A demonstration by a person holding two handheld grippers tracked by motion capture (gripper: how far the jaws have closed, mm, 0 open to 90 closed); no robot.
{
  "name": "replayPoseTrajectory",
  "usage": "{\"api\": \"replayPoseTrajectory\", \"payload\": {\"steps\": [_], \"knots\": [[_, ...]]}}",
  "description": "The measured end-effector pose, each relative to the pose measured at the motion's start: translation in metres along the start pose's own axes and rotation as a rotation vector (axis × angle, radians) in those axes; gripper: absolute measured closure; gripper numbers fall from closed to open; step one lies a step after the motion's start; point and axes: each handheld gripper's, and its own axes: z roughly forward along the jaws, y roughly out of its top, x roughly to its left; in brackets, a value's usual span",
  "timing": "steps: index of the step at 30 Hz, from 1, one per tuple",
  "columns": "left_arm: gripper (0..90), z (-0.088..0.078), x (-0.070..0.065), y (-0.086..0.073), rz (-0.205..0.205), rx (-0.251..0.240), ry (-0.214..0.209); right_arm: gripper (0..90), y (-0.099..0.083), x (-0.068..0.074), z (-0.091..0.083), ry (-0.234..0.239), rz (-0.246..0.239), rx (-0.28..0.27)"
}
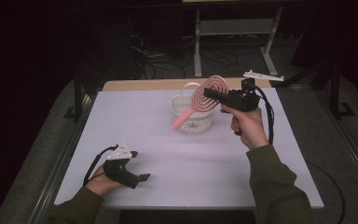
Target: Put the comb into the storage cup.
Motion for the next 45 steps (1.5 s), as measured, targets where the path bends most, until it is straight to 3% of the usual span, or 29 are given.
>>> {"api": "replayPoseTrajectory", "payload": {"steps": [21,45], "knots": [[0.0,0.001,0.000,-0.001,0.014,0.010,0.002,62.8,0.019,-0.022,0.000,-0.101,0.021,-0.076],[0.0,0.001,-0.001,-0.001,0.025,0.012,0.001,62.7,0.003,-0.041,0.030,-0.201,0.032,-0.083]]}}
